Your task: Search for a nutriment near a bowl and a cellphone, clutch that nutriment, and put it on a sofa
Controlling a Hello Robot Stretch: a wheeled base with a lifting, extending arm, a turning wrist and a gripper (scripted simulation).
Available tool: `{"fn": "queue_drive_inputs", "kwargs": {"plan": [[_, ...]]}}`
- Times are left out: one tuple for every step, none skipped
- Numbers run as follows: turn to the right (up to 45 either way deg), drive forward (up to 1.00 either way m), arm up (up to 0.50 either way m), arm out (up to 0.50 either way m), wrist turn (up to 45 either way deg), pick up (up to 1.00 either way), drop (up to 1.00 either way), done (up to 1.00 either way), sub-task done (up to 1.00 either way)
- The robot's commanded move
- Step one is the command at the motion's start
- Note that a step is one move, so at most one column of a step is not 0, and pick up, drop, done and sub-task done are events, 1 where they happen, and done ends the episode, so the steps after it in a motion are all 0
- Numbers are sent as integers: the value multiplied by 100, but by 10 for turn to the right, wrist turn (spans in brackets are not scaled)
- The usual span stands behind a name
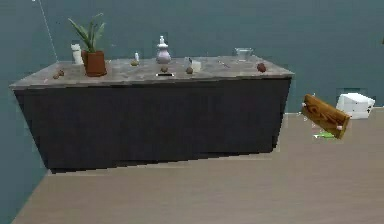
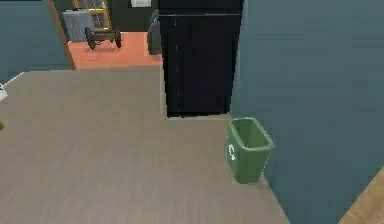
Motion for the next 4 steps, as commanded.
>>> {"fn": "queue_drive_inputs", "kwargs": {"plan": [[0,100,0,0,0,0,0,0,0],[450,0,0,0,0,0,0,0,0],[180,0,0,0,0,0,0,0,0],[0,60,0,0,0,0,0,0,0]]}}
